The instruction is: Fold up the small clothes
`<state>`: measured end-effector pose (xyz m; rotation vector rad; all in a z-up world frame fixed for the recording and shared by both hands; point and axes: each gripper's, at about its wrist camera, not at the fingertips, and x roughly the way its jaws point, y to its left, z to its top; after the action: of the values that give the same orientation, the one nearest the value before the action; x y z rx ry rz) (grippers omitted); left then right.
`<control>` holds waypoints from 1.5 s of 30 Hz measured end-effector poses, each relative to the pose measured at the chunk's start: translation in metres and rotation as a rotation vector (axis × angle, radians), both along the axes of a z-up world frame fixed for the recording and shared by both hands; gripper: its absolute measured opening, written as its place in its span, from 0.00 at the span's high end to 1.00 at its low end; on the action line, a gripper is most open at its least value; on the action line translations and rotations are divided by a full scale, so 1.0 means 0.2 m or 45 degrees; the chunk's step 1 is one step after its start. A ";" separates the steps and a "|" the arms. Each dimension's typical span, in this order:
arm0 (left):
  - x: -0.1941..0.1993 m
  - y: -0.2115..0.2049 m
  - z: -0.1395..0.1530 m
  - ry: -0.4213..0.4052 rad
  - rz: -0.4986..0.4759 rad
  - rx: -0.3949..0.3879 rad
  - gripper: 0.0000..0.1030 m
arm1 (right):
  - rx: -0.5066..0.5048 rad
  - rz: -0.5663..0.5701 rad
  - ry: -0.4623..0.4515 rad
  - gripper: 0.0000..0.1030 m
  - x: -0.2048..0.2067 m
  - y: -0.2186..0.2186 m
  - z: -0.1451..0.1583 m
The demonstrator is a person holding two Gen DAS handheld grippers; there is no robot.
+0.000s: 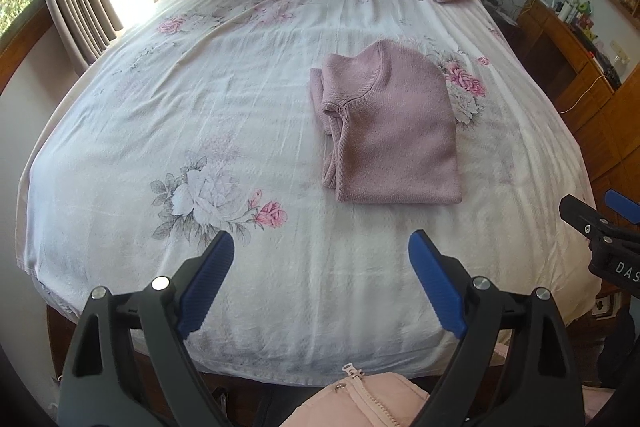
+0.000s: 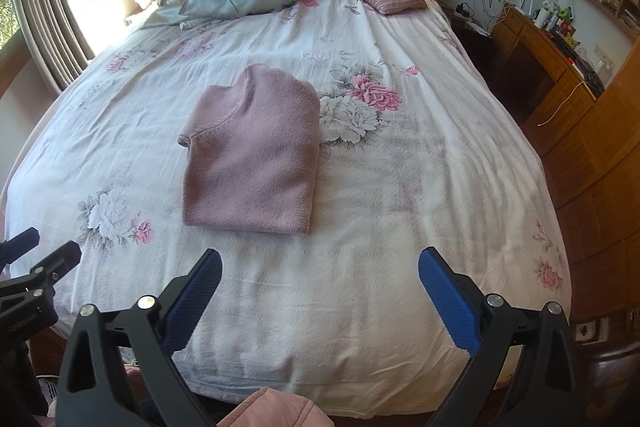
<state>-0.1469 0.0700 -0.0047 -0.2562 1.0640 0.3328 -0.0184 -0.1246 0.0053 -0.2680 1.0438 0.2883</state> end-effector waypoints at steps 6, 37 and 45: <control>0.00 0.00 0.01 -0.008 0.016 0.004 0.14 | 0.003 -0.013 0.021 0.04 0.02 0.00 -0.01; 0.06 -0.04 0.00 -0.015 -0.003 0.014 0.14 | 0.073 -0.053 0.080 0.04 0.10 -0.04 -0.05; 0.06 -0.04 0.00 -0.013 -0.003 0.013 0.14 | 0.145 -0.052 0.102 0.04 0.10 -0.05 -0.05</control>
<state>-0.1340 0.0626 -0.0053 -0.2472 1.0519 0.3341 0.0009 -0.1339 -0.0050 -0.1335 1.1067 0.3222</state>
